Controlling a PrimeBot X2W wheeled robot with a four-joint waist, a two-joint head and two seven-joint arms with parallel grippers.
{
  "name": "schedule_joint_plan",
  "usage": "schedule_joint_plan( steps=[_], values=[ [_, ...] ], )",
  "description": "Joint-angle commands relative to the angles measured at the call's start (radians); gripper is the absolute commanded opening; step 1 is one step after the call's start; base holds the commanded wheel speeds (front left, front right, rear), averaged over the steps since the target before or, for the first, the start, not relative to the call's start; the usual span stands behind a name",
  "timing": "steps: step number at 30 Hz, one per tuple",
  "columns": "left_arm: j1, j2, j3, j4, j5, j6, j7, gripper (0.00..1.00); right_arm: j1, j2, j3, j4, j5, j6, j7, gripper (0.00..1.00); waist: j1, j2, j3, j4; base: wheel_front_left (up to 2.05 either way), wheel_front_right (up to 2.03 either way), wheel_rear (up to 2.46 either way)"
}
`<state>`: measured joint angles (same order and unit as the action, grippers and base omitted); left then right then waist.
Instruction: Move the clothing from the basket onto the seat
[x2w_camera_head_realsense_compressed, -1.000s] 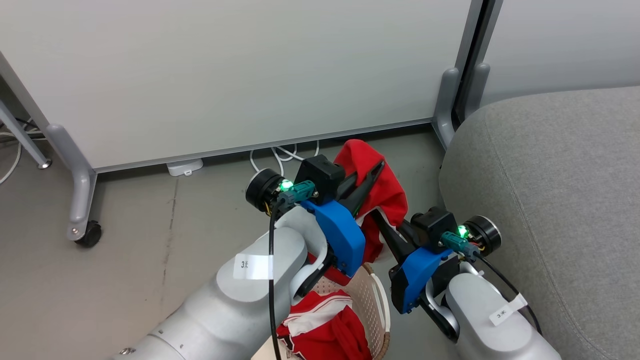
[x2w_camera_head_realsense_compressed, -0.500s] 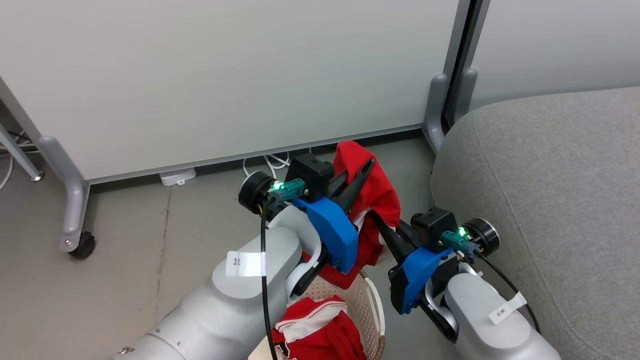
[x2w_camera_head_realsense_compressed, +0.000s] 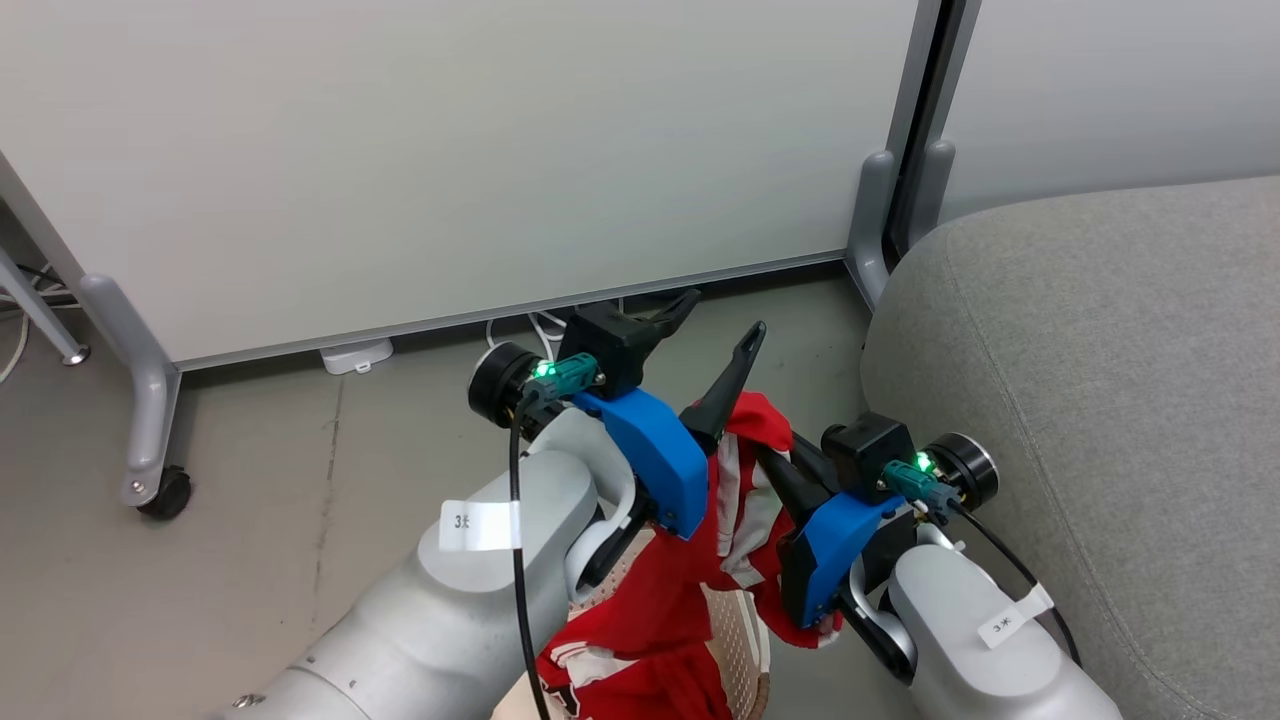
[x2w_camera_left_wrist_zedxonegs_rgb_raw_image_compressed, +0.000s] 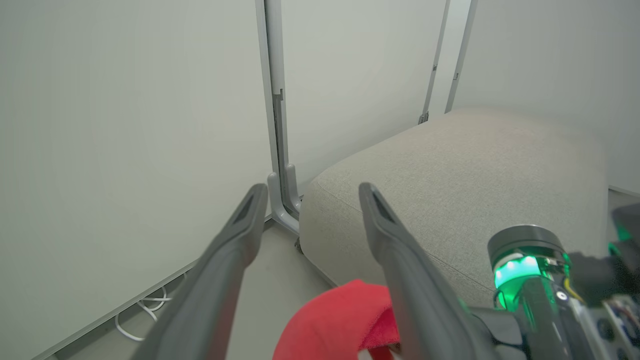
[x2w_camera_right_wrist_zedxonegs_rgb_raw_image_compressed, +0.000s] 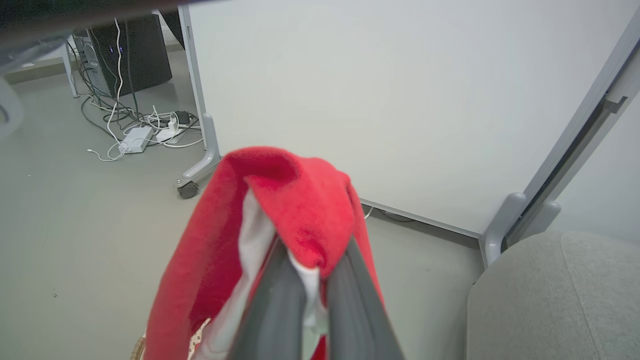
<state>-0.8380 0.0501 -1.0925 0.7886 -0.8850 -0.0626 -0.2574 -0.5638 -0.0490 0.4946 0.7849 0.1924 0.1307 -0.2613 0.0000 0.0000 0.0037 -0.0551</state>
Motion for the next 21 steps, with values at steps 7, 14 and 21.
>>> schedule_joint_plan(
  steps=[7, 14, 21],
  values=[
    [0.128, 0.078, 0.15, -0.127, 0.08, 0.05, -0.008, 1.0, 0.01, -0.003, -0.025, -0.032, -0.018, 0.0, -0.005, 0.0, 0.0, 0.0, 0.008, -0.004, 0.0, 0.0, 0.0],
    [0.371, 0.161, 0.361, -0.339, 0.227, 0.075, -0.009, 1.0, 0.025, -0.003, -0.066, -0.067, -0.046, 0.0, -0.005, 0.0, 0.0, 0.0, 0.024, -0.005, 0.0, 0.0, 0.0],
    [0.567, 0.168, 0.535, -0.461, 0.359, 0.037, -0.009, 1.0, 0.039, -0.003, -0.09, -0.093, -0.062, 0.0, -0.005, 0.0, 0.0, 0.0, 0.035, -0.008, 0.0, 0.0, 0.0]
  ],
)
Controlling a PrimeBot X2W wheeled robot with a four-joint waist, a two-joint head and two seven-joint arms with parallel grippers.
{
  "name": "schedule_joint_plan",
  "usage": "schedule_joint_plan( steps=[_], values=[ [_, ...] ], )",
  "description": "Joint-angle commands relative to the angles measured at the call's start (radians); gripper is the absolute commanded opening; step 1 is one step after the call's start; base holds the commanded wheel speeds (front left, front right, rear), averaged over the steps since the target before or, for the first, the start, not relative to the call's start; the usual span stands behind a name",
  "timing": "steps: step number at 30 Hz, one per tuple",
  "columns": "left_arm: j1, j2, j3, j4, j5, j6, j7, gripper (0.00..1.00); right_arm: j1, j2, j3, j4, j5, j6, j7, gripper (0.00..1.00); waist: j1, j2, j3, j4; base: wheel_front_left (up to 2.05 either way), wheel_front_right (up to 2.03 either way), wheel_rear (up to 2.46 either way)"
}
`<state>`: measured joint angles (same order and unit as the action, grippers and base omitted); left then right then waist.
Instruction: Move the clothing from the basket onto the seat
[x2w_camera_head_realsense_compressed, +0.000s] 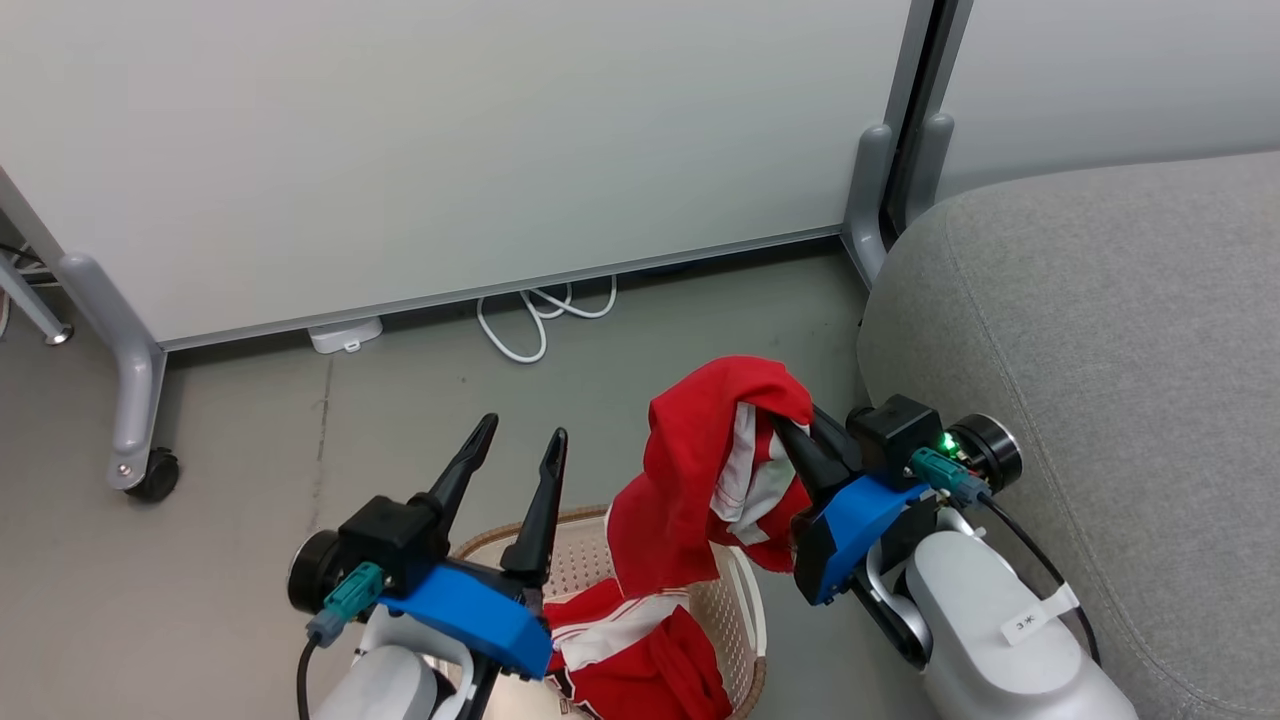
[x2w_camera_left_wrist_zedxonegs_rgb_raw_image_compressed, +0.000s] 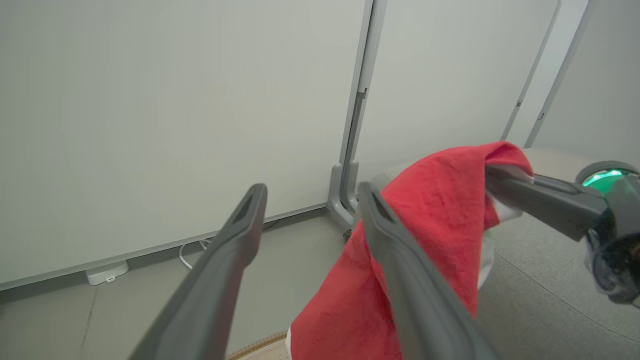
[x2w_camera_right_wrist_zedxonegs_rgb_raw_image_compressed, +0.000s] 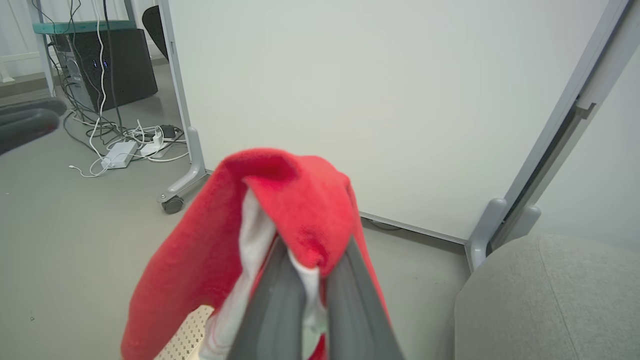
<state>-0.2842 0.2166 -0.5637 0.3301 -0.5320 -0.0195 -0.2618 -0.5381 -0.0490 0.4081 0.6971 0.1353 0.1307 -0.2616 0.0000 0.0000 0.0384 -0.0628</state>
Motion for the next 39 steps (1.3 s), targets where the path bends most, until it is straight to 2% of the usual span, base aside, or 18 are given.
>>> schedule_joint_plan(
  steps=[1, 5, 12, 19, 30, 39],
  values=[
    [0.03, -0.002, 0.024, -0.011, 0.022, -0.012, -0.005, 1.0, 0.015, -0.003, -0.005, -0.007, -0.005, 0.0, -0.005, 0.0, 0.0, 0.0, 0.002, 0.0, 0.0, 0.0, 0.0],
    [0.066, -0.024, 0.085, -0.017, 0.071, -0.042, -0.005, 1.0, 0.013, -0.003, -0.001, -0.013, -0.007, 0.0, -0.005, 0.0, 0.0, 0.0, 0.006, -0.004, 0.0, 0.0, 0.0],
    [0.084, -0.057, 0.143, -0.012, 0.128, -0.069, -0.005, 1.0, 0.015, -0.003, -0.006, -0.021, -0.005, 0.0, -0.005, 0.0, 0.0, 0.0, 0.012, -0.035, 0.0, 0.0, 0.0],
    [0.094, -0.076, 0.185, -0.007, 0.17, -0.093, -0.005, 1.0, 0.017, -0.002, -0.007, -0.043, 0.005, 0.0, -0.005, 0.0, 0.0, 0.0, 0.028, -0.145, 0.0, 0.0, 0.0],
    [0.093, -0.089, 0.203, 0.005, 0.203, -0.109, -0.005, 1.0, 0.034, -0.002, -0.004, -0.057, 0.015, 0.0, -0.005, 0.0, 0.0, 0.0, 0.042, -0.343, 0.0, 0.0, 0.0],
    [0.077, -0.098, 0.188, 0.004, 0.208, -0.113, -0.005, 1.0, 0.053, -0.002, -0.011, -0.067, 0.008, 0.0, -0.004, 0.0, 0.0, 0.0, 0.053, -0.424, 0.0, 0.0, 0.0]
  ],
)
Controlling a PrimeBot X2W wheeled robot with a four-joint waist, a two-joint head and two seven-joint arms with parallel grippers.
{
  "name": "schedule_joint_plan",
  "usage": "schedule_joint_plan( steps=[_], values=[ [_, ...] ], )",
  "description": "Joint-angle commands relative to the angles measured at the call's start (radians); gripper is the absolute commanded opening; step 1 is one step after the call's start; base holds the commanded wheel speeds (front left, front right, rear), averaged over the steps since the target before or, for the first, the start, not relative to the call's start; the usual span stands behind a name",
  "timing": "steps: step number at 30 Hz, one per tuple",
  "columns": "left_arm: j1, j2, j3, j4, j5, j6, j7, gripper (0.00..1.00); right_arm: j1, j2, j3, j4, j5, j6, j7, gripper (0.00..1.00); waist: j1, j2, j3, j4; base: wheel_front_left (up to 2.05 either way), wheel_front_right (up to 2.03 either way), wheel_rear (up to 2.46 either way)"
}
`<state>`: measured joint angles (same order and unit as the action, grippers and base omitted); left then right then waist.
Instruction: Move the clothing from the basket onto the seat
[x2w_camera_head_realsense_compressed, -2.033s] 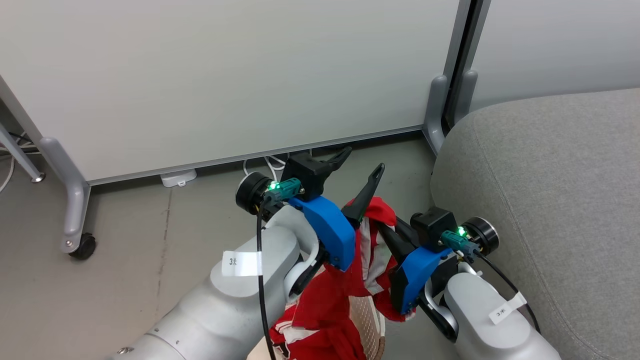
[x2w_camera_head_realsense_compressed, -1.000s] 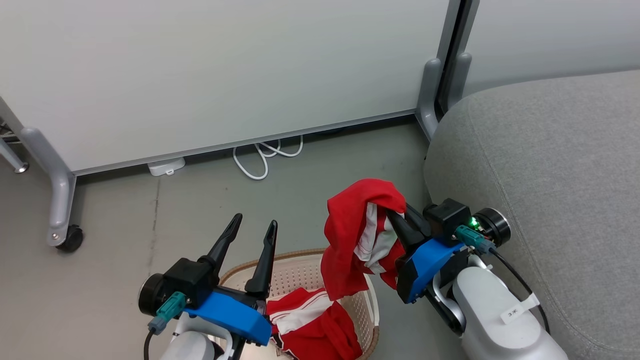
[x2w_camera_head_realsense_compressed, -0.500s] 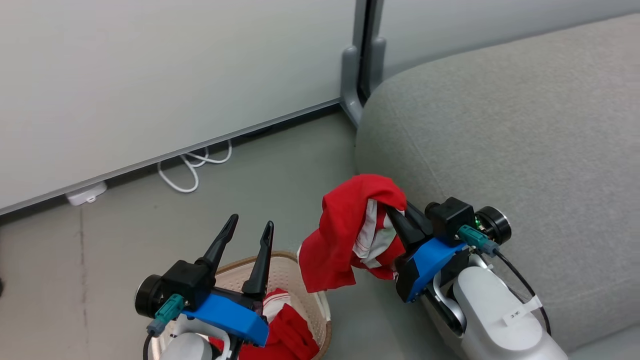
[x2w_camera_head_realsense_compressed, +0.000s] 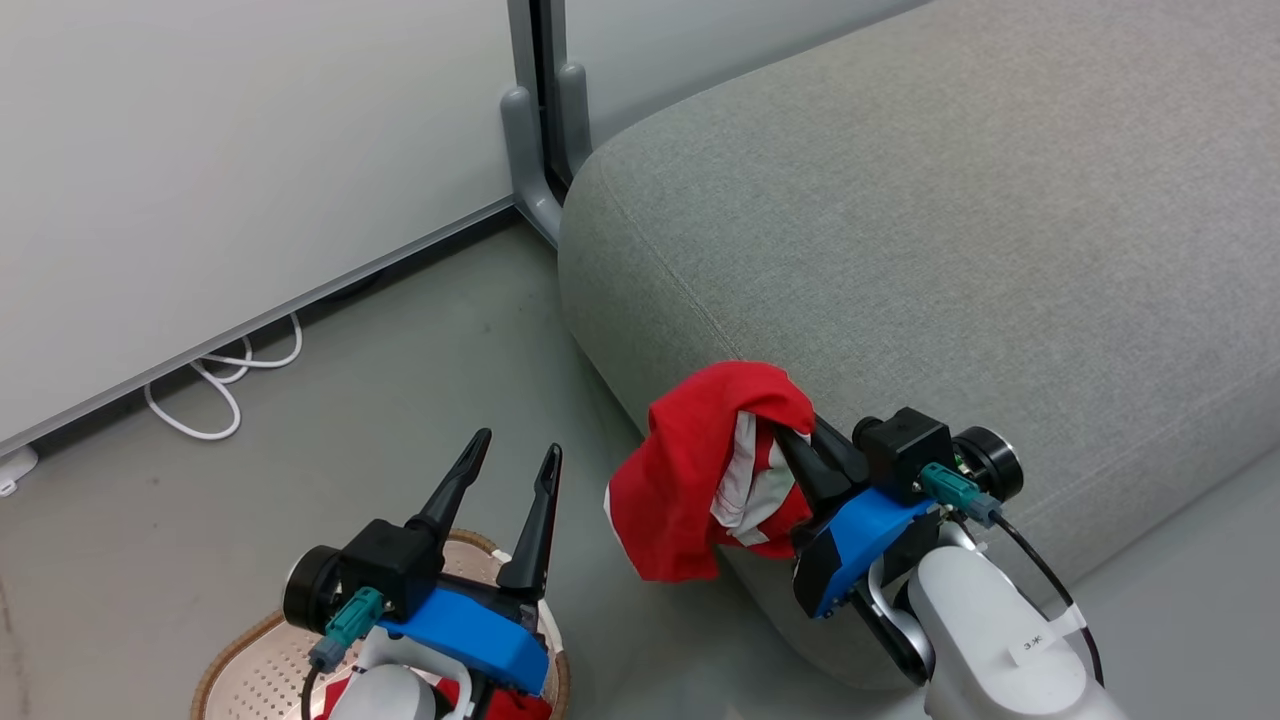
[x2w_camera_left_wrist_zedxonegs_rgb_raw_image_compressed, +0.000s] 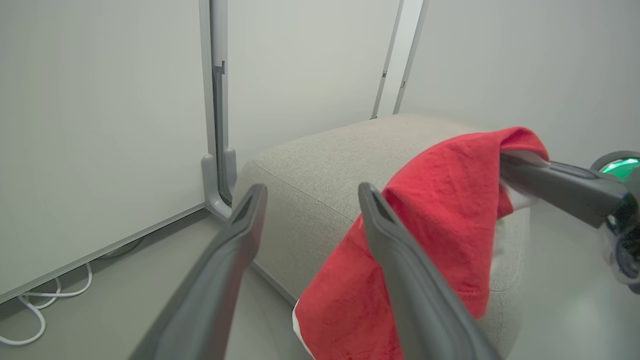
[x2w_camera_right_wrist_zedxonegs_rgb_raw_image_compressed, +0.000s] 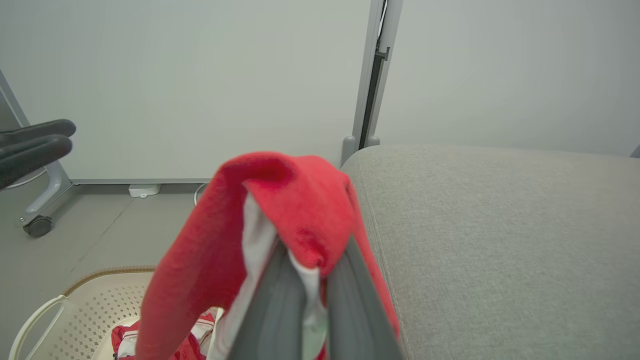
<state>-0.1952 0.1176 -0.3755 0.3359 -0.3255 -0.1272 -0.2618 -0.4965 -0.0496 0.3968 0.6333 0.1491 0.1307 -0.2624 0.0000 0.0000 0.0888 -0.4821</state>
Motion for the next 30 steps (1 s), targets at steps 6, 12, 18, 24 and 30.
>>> schedule_joint_plan(
  steps=[6, 12, 18, 24, 30],
  values=[
    [-0.015, 0.01, -0.013, -0.002, -0.007, -0.004, -0.005, 1.0, 0.01, -0.001, 0.0, -0.012, 0.003, 0.0, -0.004, 0.0, 0.0, 0.0, 0.011, -0.019, 0.0, 0.0, 0.0],
    [-0.035, 0.023, -0.027, -0.006, -0.005, -0.004, -0.005, 1.0, -0.045, -0.001, -0.033, -0.013, 0.006, 0.0, -0.004, 0.0, 0.0, 0.0, 0.041, 0.002, 0.0, 0.0, 0.0],
    [-0.073, 0.039, -0.038, -0.036, 0.009, -0.004, -0.005, 1.0, -0.199, -0.03, -0.173, -0.001, -0.035, 0.0, -0.003, 0.0, 0.0, 0.0, 0.123, 0.043, 0.0, 0.0, 0.0],
    [-0.138, 0.069, -0.055, -0.069, 0.025, -0.004, -0.005, 1.0, -0.398, -0.113, -0.34, 0.033, 0.0, 0.0, 0.022, 0.0, 0.0, 0.0, 0.251, 0.1, 0.0, 0.0, 0.0],
    [-0.219, 0.102, -0.071, -0.11, 0.041, -0.004, -0.005, 1.0, -0.557, -0.221, -0.538, 0.117, 0.042, 0.0, 0.05, 0.0, 0.0, 0.0, 0.395, 0.163, 0.0, 0.0, 0.0]
  ],
)
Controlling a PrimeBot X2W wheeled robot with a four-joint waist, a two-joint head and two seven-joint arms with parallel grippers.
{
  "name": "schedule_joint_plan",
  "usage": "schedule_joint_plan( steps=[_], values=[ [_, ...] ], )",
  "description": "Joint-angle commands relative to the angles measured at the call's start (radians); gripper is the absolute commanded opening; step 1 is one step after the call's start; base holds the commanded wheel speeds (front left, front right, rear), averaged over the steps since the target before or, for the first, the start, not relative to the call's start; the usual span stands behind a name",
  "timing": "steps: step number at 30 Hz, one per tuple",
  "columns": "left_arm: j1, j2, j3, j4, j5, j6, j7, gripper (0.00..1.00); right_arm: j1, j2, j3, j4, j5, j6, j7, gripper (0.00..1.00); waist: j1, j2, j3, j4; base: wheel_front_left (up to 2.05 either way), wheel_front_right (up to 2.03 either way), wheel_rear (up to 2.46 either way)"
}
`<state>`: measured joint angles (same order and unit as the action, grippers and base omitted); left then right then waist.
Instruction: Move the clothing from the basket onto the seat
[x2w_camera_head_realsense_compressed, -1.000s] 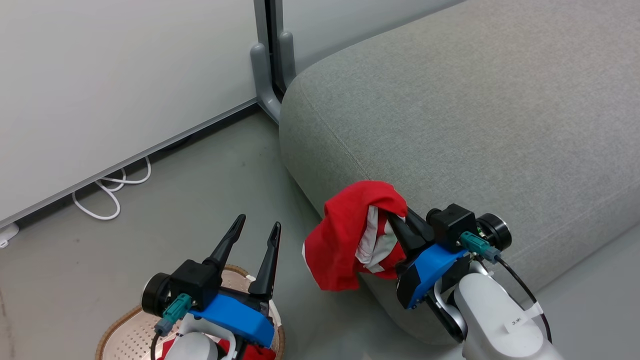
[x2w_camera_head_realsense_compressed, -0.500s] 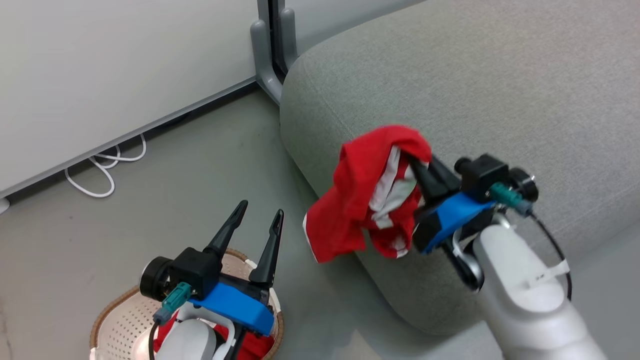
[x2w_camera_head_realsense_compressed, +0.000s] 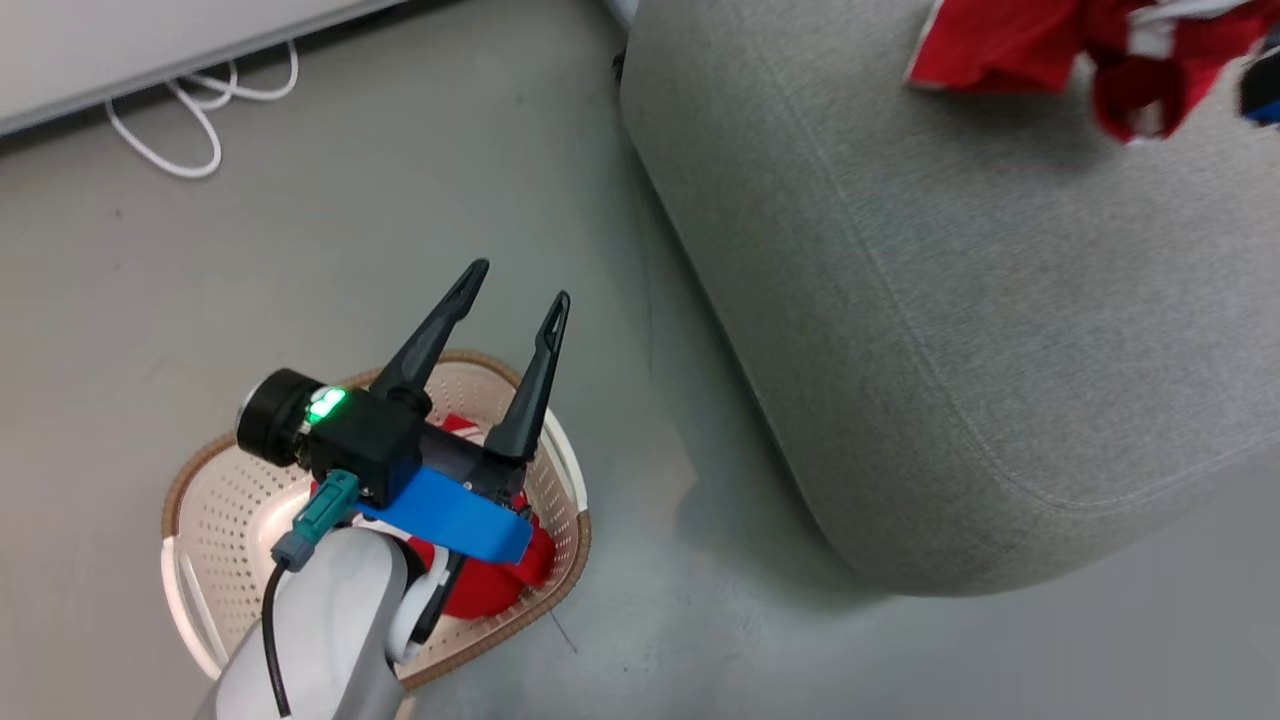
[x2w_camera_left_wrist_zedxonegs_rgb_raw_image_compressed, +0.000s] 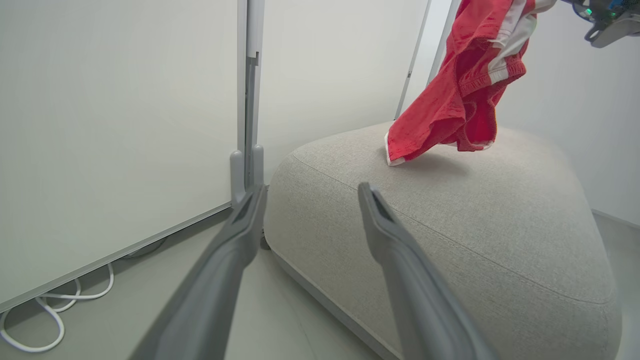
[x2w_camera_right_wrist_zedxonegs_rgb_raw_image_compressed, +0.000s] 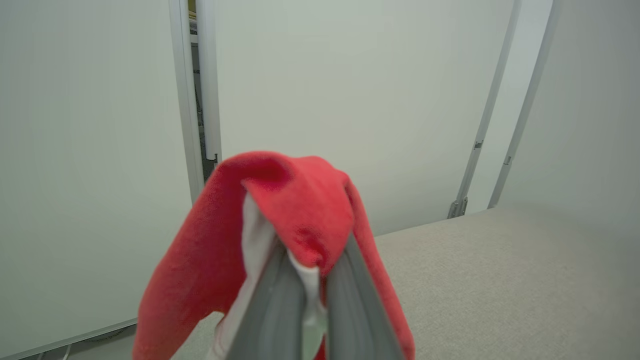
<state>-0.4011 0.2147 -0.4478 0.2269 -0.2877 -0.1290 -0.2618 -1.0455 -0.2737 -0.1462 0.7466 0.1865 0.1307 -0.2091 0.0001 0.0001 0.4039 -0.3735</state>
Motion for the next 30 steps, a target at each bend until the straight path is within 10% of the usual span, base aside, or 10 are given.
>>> schedule_joint_plan(
  steps=[1, 19, 20, 22, 30],
  values=[
    [-0.029, 0.009, -0.002, -0.012, 0.008, -0.002, -0.005, 1.0, -0.024, -0.013, -0.029, 0.015, 0.007, 0.0, -0.006, 0.0, -0.0001, -0.0001, 0.108, 0.069, 0.0, 0.0, 0.0],
    [-0.139, 0.051, -0.009, -0.089, 0.035, -0.002, -0.004, 1.0, -0.006, -0.021, -0.339, 0.206, -0.129, 0.0, -0.057, 0.0, -0.0001, -0.0001, 0.319, 0.134, 0.0, 0.0, 0.0],
    [-0.134, 0.051, -0.009, -0.087, 0.033, -0.002, -0.005, 1.0, -0.007, -0.018, -0.348, 0.203, -0.135, 0.0, -0.057, 0.12, -0.0001, -0.0001, 0.316, 0.134, 0.0, 0.0, 0.0],
    [-0.127, 0.05, -0.01, -0.08, 0.037, 0.0, -0.005, 1.0, -0.002, -0.008, -0.363, 0.187, -0.148, 0.0, -0.057, 1.0, -0.0001, -0.0001, 0.308, 0.135, 0.0, 0.0, 0.0],
    [-0.102, 0.011, 0.002, -0.067, 0.025, 0.003, -0.005, 1.0, 0.07, 0.006, -0.333, 0.119, -0.192, 0.0, -0.057, 1.0, -0.0001, -0.0001, 0.213, 0.155, 0.0, 0.0, 0.0]
  ],
)
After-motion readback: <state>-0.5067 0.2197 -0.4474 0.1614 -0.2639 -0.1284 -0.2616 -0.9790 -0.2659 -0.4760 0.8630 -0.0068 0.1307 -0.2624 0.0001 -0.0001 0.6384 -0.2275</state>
